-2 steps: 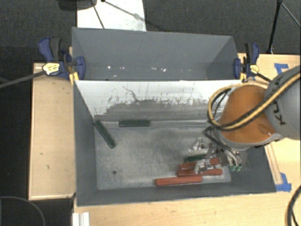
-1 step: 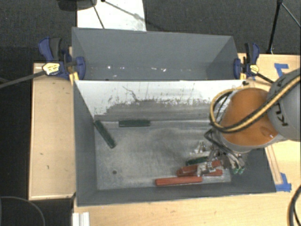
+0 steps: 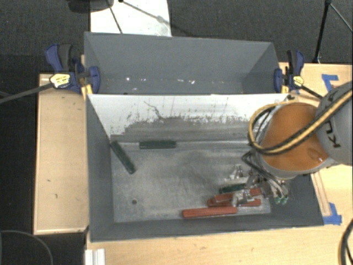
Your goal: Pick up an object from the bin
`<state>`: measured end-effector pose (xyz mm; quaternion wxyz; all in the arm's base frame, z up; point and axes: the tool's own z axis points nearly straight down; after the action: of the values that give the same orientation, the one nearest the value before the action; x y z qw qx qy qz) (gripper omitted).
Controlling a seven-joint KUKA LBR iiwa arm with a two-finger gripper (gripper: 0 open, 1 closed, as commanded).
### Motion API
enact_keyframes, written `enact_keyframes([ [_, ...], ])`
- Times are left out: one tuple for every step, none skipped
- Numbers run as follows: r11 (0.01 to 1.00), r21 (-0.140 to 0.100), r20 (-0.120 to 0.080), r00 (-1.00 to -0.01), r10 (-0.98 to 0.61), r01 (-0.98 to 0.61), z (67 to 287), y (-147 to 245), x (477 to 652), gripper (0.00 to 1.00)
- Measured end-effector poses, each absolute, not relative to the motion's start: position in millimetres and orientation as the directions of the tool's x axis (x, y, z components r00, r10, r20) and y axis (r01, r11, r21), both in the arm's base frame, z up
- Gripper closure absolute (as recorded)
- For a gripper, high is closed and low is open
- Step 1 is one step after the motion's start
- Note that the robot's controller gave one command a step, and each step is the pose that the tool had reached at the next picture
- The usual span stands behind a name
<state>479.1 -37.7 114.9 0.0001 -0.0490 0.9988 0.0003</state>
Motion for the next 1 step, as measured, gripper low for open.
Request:
enact_keyframes([
  [0.995, 0.007, 0.014, -0.995, -0.1, -0.1, 76.2, -47.2, 488.1, 0.0],
])
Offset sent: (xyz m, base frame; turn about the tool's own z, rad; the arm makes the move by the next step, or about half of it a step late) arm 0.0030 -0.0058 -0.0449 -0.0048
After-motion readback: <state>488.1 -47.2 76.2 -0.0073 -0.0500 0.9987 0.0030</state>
